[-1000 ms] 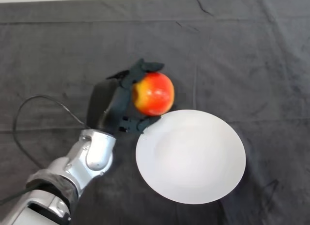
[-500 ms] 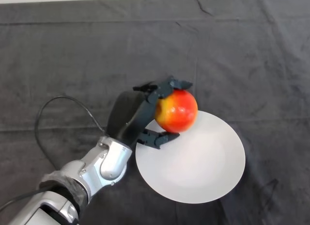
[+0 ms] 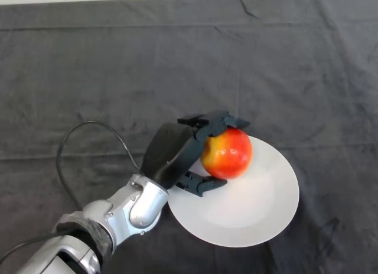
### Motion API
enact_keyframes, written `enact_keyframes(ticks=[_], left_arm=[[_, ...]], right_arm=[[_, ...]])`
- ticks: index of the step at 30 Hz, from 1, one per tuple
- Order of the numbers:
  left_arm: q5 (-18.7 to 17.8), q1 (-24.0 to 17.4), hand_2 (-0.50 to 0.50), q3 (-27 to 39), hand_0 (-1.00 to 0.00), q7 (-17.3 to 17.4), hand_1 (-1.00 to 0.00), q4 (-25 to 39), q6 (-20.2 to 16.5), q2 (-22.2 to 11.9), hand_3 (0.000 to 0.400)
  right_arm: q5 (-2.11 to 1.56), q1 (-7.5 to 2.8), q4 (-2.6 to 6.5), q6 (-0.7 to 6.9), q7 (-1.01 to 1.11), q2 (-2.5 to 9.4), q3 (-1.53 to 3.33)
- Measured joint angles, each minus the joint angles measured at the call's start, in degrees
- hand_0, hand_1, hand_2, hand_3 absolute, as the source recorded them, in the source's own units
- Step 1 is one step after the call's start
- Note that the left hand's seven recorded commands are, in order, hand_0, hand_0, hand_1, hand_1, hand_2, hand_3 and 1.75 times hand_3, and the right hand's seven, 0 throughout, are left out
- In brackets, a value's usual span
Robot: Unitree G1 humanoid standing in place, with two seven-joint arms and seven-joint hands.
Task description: Move the apple to the plate
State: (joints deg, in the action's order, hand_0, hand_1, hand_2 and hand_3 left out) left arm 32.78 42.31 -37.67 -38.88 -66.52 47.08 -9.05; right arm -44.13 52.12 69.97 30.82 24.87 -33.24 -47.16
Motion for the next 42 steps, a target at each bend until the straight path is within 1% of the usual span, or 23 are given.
enact_keyframes(ticks=[2, 3, 4, 6, 13, 20, 21, 22, 23, 24, 25, 31, 42], left_arm=[[-0.02, 0.25, -0.34, -0.31, -1.0, 0.28, -0.32, 0.0, -0.15, -0.02, 0.4], [-0.02, 0.42, -0.34, -0.54, -1.0, 0.37, -0.32, 0.0, -0.28, -0.02, 0.4], [-0.02, 0.74, -0.5, -1.17, -1.0, 0.42, 0.0, -0.01, -0.58, -0.06, 0.4], [0.0, 1.61, -0.5, -2.5, -1.0, 0.66, 0.0, -0.04, -1.16, -0.07, 0.4], [-0.03, 2.17, -0.5, -4.03, -1.0, 1.25, 0.0, -0.05, -2.21, -0.06, 0.4], [-0.03, 2.37, -0.5, -4.4, -1.0, 1.31, 0.0, -0.05, -3.4, -0.06, 0.4], [-0.03, 2.39, -0.49, -4.43, -0.98, 1.31, 0.0, -0.05, -3.56, -0.06, 0.394], [-0.04, 2.41, -0.39, -4.45, -0.78, 1.31, 0.0, -0.04, -3.72, -0.05, 0.311], [-0.04, 2.45, -0.31, -4.5, -0.62, 1.31, 0.0, -0.05, -3.81, -0.06, 0.249], [-0.02, 2.47, -0.07, -4.66, -0.14, 1.38, 0.0, -0.05, -3.97, -0.07, 0.055], [0.0, 2.47, 0.0, -4.95, 0.0, 1.49, 0.0, -0.07, -4.29, -0.1, 0.0], [0.01, 3.33, 0.0, -6.49, 0.0, 1.52, 0.0, -0.15, -4.99, -0.17, 0.0], [0.03, 3.78, 0.0, -6.52, 0.0, 1.45, 0.0, -0.16, -5.15, -0.72, 0.0]], right_arm=[[0.0, 0.0, 0.0, 0.0, 0.0, 0.0, 0.0], [0.0, 0.0, 0.0, 0.0, 0.0, 0.0, 0.0], [0.0, 0.0, 0.0, 0.0, 0.0, 0.0, 0.0], [0.0, 0.0, 0.0, 0.0, 0.0, 0.0, 0.0], [0.0, 0.0, 0.0, 0.0, 0.0, 0.0, 0.0], [0.0, 0.0, 0.0, 0.0, 0.0, 0.0, 0.0], [0.0, 0.0, 0.0, 0.0, 0.0, 0.0, 0.0], [0.0, 0.0, 0.0, 0.0, 0.0, 0.0, 0.0], [0.0, 0.0, 0.0, 0.0, 0.0, 0.0, 0.0], [0.0, 0.0, 0.0, 0.0, 0.0, 0.0, 0.0], [0.0, 0.0, 0.0, 0.0, 0.0, 0.0, 0.0], [0.0, 0.0, 0.0, 0.0, 0.0, 0.0, 0.0], [0.0, 0.0, 0.0, 0.0, 0.0, 0.0, 0.0]])
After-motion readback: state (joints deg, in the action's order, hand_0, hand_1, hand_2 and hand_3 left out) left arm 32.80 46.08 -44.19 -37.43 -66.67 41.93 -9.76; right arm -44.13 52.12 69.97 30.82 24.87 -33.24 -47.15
